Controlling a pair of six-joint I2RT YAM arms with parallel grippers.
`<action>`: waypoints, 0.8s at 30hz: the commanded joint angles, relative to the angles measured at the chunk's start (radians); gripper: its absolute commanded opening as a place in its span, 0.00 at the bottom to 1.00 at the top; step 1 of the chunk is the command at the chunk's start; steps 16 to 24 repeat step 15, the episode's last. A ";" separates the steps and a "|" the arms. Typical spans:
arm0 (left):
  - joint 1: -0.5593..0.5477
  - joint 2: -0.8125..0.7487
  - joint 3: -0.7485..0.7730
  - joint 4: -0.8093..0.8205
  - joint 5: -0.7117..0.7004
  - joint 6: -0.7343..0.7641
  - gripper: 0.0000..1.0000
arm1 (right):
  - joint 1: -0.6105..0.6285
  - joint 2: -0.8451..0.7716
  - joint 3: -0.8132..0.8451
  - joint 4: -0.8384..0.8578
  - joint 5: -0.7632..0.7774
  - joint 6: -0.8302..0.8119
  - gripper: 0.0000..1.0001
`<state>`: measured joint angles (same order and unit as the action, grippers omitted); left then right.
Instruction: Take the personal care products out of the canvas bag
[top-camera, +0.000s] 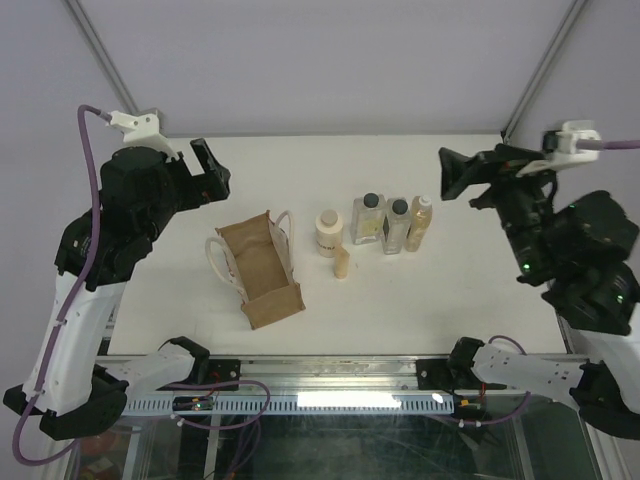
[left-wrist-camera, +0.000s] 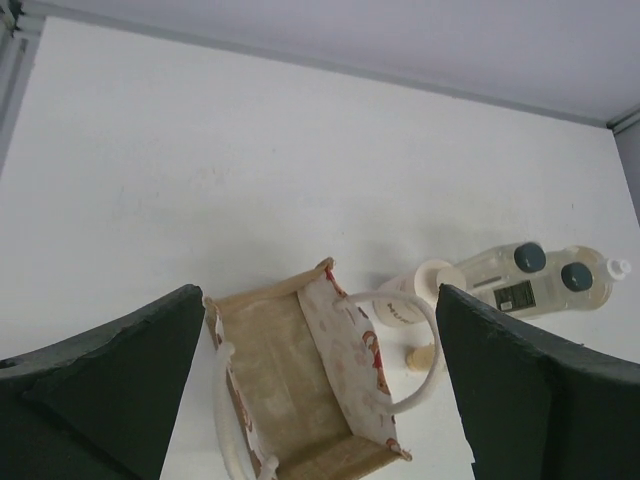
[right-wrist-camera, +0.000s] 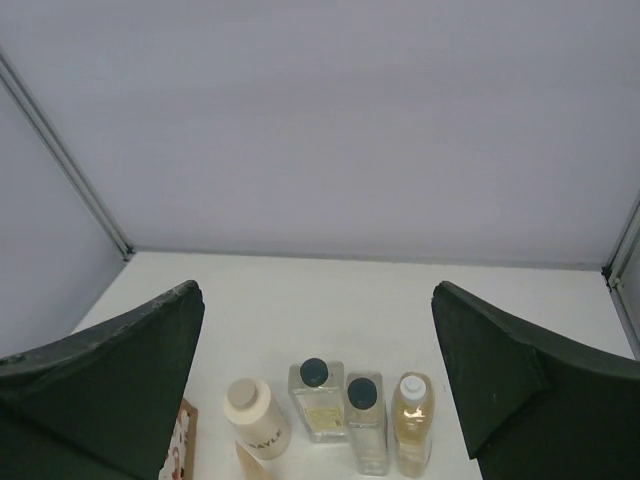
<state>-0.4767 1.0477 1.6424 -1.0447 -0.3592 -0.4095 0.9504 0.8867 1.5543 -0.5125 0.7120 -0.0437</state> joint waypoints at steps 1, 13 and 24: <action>0.001 0.008 0.106 0.090 -0.066 0.100 0.99 | -0.004 -0.028 0.085 -0.055 0.020 0.004 0.99; 0.001 0.020 0.173 0.164 -0.103 0.159 0.99 | -0.003 -0.073 0.107 -0.056 0.054 0.029 1.00; 0.001 0.016 0.169 0.167 -0.116 0.151 0.99 | -0.004 -0.068 0.102 -0.051 0.050 0.028 0.99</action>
